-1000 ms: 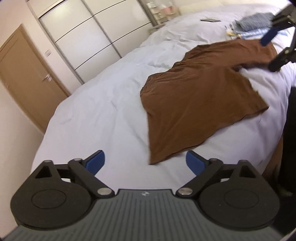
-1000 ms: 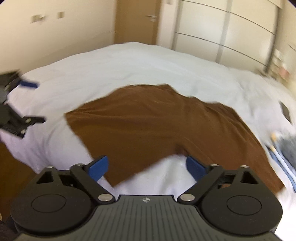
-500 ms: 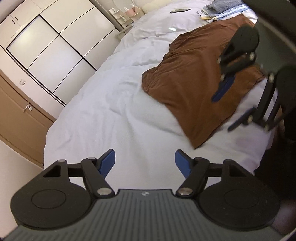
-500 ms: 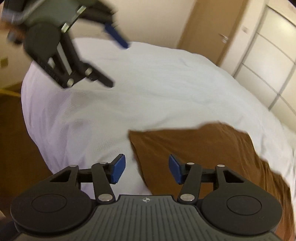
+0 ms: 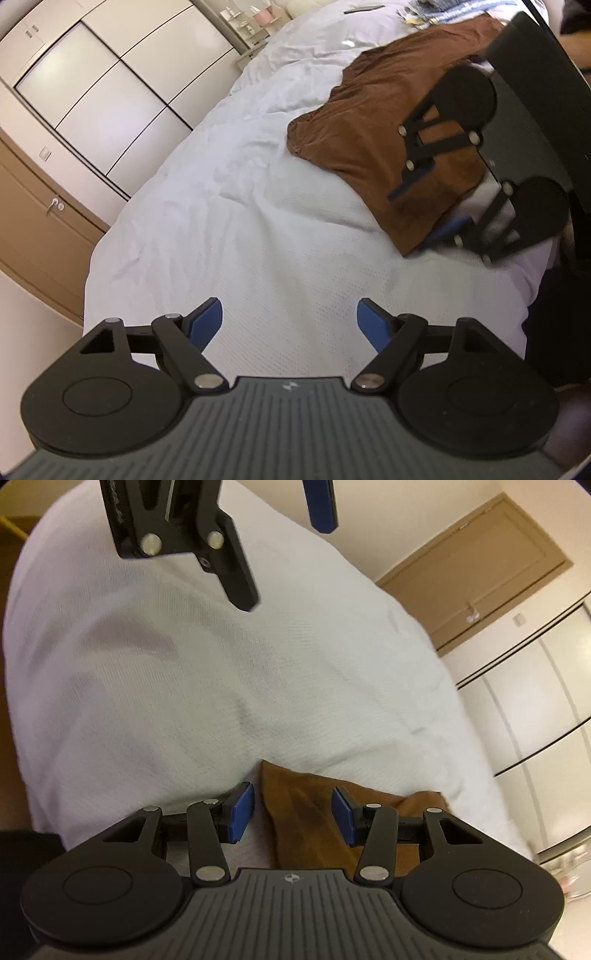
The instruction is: Fold clothes
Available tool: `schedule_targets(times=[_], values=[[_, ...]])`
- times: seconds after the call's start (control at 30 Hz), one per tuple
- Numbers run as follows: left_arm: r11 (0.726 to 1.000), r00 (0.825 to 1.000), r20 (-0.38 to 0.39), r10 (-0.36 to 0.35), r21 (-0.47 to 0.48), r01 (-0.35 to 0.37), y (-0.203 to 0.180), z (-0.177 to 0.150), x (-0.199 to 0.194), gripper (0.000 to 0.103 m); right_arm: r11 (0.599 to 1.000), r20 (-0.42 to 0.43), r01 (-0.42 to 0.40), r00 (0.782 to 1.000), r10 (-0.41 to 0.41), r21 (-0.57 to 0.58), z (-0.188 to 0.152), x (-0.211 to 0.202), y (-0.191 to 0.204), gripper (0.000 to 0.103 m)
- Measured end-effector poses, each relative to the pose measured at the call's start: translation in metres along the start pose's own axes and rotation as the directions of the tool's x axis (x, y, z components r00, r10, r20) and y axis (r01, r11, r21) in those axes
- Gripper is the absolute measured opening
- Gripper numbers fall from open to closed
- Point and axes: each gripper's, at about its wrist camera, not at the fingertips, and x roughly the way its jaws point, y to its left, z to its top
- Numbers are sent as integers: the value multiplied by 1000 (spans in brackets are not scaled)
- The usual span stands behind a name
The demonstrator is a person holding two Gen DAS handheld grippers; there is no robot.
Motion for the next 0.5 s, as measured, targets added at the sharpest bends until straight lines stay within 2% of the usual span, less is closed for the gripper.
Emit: schedule_targets(times=[0.03, 0.1, 0.13, 0.23, 0.3, 0.33, 0.4, 0.5], values=[[1000, 1000, 0, 1, 17, -1, 0, 1, 1, 79, 1000, -2, 11, 1000, -11, -4, -3, 1, -1, 37], [998, 1000, 0, 0, 55, 0, 0, 4, 2, 79, 1000, 17, 15, 1000, -15, 14, -7, -1, -7, 17], [997, 1000, 1, 0, 78, 0, 0, 6, 4, 79, 999, 33, 14, 999, -15, 29, -9, -5, -12, 0], [986, 1000, 15, -2, 164, -1, 2, 17, 12, 79, 995, 78, -8, 997, 0, 98, -14, -18, -29, 0], [967, 998, 60, -26, 255, 10, 2, 26, 20, 79, 984, 108, -41, 994, 23, 171, -19, -29, -46, 0], [953, 996, 84, -42, 303, 14, 2, 30, 24, 79, 973, 122, -65, 992, 39, 222, -22, -36, -58, 0], [902, 990, 115, -79, 430, 22, 3, 40, 38, 79, 936, 138, -108, 988, 64, 336, -32, -48, -85, 0], [806, 984, 123, -131, 591, 34, 7, 55, 64, 79, 829, 138, -184, 982, 130, 528, -56, -60, -132, 0]])
